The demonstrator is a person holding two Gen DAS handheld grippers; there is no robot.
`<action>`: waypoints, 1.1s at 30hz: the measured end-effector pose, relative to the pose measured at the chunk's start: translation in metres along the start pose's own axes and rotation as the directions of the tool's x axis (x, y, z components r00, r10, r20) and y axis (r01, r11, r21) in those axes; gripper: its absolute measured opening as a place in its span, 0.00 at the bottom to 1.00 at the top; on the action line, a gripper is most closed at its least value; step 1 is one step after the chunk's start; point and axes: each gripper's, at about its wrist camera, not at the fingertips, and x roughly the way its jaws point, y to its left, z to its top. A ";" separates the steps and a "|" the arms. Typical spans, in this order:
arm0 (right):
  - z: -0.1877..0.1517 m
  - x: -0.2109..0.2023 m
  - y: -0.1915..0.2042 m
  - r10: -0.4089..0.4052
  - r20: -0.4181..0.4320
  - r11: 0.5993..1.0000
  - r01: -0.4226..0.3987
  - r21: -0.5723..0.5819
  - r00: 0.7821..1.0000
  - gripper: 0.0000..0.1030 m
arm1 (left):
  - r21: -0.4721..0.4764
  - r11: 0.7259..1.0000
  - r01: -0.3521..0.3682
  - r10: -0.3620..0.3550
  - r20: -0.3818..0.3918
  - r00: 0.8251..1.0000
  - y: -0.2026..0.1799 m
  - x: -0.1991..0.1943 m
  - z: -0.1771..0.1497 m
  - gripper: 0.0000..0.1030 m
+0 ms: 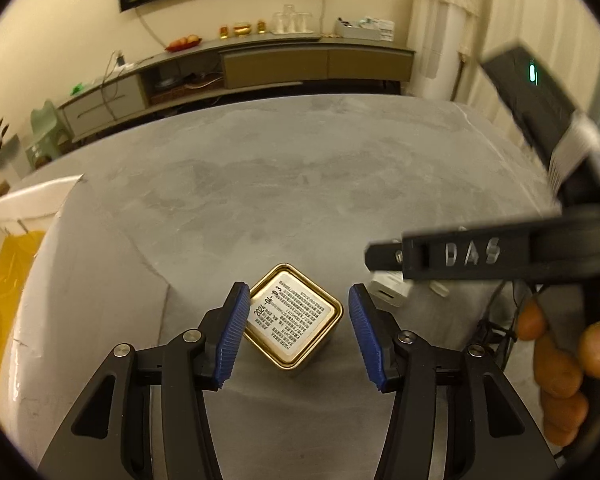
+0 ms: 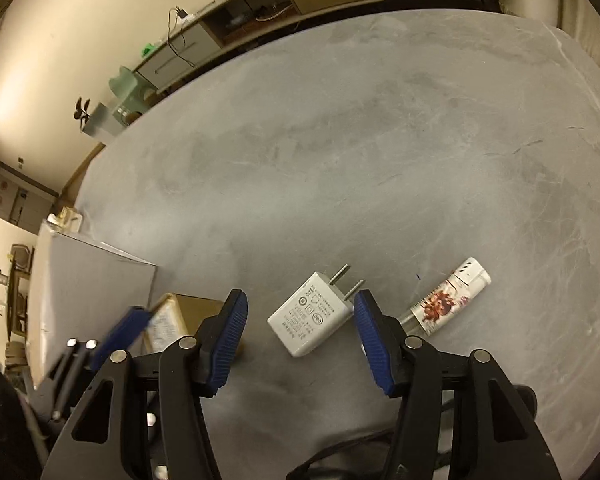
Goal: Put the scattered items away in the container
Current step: 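Grasp the gold tin with the left tool while the right tool grasps the white charger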
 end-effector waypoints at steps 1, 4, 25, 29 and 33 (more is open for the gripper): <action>0.001 0.002 0.002 -0.014 -0.002 1.000 0.014 -0.014 1.000 0.56 | -0.019 1.000 0.013 -0.013 -0.003 1.000 0.003 -0.001 0.000 0.53; 0.001 0.005 0.010 -0.070 0.009 0.995 0.071 -0.077 0.997 0.52 | -0.067 0.996 0.063 -0.065 -0.023 0.998 0.011 -0.004 0.001 0.53; -0.003 -0.006 -0.003 -0.112 -0.005 0.982 0.110 -0.151 0.994 0.50 | 0.016 0.991 0.130 -0.129 -0.048 0.990 -0.007 -0.011 -0.013 0.54; -0.005 -0.009 -0.008 -0.110 -0.004 0.984 0.109 -0.142 0.994 0.52 | 0.035 0.989 0.143 -0.141 -0.045 0.989 -0.012 -0.015 -0.012 0.55; -0.010 -0.011 -0.009 -0.112 0.000 0.983 0.111 -0.144 0.994 0.52 | 0.086 0.987 0.139 -0.134 -0.061 0.989 -0.017 -0.008 -0.014 0.56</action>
